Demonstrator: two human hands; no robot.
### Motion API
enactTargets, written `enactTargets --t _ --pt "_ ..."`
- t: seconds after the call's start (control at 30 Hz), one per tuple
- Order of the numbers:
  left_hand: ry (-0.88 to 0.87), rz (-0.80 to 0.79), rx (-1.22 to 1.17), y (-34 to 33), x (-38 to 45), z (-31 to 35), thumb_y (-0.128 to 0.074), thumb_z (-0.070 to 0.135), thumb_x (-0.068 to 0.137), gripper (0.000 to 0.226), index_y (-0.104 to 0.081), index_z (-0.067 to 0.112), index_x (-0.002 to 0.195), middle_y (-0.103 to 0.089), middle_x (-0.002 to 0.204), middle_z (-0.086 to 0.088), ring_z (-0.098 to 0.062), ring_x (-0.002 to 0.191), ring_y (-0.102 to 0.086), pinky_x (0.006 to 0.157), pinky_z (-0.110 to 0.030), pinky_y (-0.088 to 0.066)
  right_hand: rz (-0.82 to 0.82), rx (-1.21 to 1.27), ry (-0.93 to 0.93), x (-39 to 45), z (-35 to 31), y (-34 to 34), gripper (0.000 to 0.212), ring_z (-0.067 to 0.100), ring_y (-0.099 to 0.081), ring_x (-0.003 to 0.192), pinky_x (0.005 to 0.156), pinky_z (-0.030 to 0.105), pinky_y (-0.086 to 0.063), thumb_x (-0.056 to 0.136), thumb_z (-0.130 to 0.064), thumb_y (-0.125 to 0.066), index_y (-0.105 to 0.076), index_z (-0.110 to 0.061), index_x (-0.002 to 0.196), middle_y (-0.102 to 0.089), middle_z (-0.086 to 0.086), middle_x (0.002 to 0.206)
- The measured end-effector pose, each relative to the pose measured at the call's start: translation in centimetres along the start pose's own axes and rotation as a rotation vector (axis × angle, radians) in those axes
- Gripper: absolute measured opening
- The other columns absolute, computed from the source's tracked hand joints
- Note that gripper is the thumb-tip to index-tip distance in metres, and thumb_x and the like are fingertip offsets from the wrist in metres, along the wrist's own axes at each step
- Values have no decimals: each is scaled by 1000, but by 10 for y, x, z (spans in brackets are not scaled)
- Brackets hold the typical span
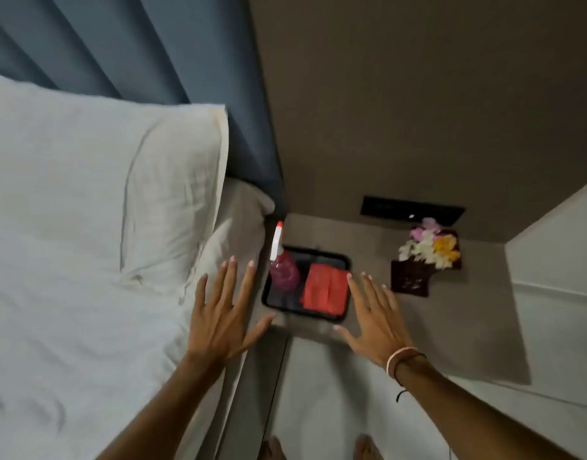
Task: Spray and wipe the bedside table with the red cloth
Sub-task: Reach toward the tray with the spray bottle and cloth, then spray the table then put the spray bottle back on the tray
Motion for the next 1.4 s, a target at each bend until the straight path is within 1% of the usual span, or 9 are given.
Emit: enactTargets --t 0.37,0.43,0.53,0.67,0.8,0.87,0.97,1.33,1.4 --pt "-113 160 39 -58 98 -62 -16 85 89 100 -3 22 166 -9 174 -16 -29 162 -9 129 -57 -15 -1 725 -217 181 -71 -91 140 31 -24 152 119 48 -28 55 -57 -91 -5 -23 160 -21 10 167" --pt "-96 179 -2 -69 110 -69 -15 85 88 100 -1 23 166 -10 174 -15 -29 162 -10 130 -56 -14 34 834 -230 198 -79 -110 130 30 -37 145 116 46 -36 58 -52 -92 -16 -21 158 -38 9 159" --pt "-27 194 -92 -73 121 -84 -15 85 88 98 -1 25 165 -12 174 -12 -29 161 -15 130 -56 -14 195 910 -298 205 -76 -119 77 28 -66 104 93 47 -56 76 -42 -83 -43 -23 137 -69 9 114" --pt "-43 182 -128 -76 121 -87 -19 82 91 95 -5 24 165 -19 172 -15 -32 158 -24 128 -58 -19 508 918 -397 174 -64 -100 51 -1 -57 62 69 35 -55 79 -22 -76 -50 -18 123 -57 -20 75" --pt "-82 144 -160 -79 112 -54 -21 79 93 92 -7 23 165 -25 170 -18 -35 156 -28 126 -58 -22 687 954 -483 100 -37 -80 56 -7 -64 80 69 15 -51 79 -19 -77 -53 -8 128 -63 -17 85" --pt "-132 111 -152 -87 99 -23 -21 78 93 93 -12 20 165 -30 168 -19 -36 153 -33 125 -57 -24 653 1023 -549 53 -24 -88 59 7 -69 89 75 21 -56 82 -25 -76 -51 -19 135 -67 -15 96" --pt "-267 48 -170 -107 75 45 -27 76 92 94 -19 16 164 -33 166 -22 -38 150 -38 122 -59 -27 643 973 -652 -22 15 -105 39 -6 -65 78 68 4 -48 81 -31 -73 -49 -43 110 -63 -35 87" --pt "-371 2 -120 -141 45 129 -28 75 91 95 -26 13 162 -42 159 -28 -42 146 -43 121 -62 -27 517 830 -884 -108 91 -142 39 -23 -53 85 52 6 -44 80 -28 -76 -49 -32 107 -52 -17 72" --pt "-352 -11 -124 -141 45 125 -28 75 89 95 -24 14 162 -40 160 -28 -42 147 -41 121 -62 -26 554 854 -886 -108 93 -141 44 -9 -63 74 55 4 -50 79 -27 -78 -50 -29 114 -54 -17 71"
Point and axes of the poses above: each hand's wrist, its own x-axis towards the middle knuckle, its own y-axis out of the back of the hand, z = x × y, the point moved 8 cm from there along x, towards the middle knuckle
